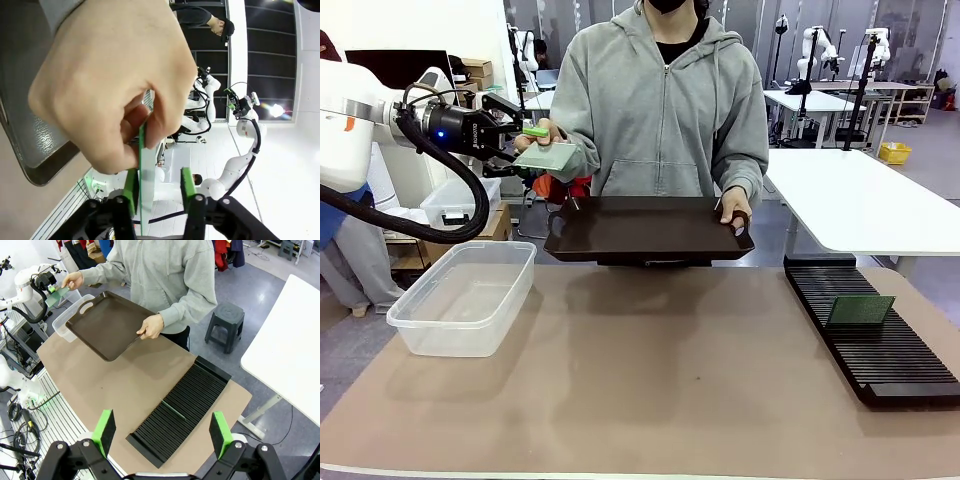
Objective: Sort PCBs into racks and boxes based on the side picked up.
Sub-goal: Pick up the Blank PCB handed by the Human, then if the short side of the Blank PCB is picked up, insert it into the PCB Rack ; if the long side is picked up, place it in the Organizing box.
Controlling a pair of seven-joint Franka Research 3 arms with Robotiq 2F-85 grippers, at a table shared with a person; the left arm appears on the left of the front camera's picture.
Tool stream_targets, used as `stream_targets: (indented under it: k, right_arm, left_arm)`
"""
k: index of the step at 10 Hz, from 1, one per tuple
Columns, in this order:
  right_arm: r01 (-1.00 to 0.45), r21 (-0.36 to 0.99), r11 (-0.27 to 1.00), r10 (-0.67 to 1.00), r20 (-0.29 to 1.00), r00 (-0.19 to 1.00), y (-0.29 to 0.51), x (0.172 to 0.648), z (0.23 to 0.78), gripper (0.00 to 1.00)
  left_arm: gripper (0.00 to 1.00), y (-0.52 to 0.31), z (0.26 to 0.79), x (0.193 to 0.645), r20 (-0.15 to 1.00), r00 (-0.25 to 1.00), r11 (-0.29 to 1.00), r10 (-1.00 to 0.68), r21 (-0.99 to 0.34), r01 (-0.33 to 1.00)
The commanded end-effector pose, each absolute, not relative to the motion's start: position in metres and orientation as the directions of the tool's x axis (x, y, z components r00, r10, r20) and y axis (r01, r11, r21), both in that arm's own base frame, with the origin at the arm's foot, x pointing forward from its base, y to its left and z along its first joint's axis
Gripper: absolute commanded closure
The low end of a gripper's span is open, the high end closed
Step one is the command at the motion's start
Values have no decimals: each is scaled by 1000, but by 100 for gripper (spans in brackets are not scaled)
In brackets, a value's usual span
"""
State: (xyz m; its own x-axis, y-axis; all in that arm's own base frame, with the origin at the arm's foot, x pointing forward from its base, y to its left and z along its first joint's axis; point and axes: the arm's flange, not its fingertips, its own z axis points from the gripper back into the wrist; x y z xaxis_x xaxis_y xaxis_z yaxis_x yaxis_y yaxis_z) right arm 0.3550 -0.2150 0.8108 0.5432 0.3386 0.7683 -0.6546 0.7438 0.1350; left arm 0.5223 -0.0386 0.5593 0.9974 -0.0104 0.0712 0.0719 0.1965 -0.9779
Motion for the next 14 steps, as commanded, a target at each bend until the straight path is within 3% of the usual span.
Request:
stream_targets:
  k: [1,14]
  right_arm:
    - [-660,145,737,334,772,542,-214,354,811,0]
    - [-660,145,737,334,772,542,-214,354,811,0]
  left_arm:
    - [100,-34,559,524,94,995,187,-41,-977,100]
    - [100,-37,559,521,67,998,191,-19,-979,70]
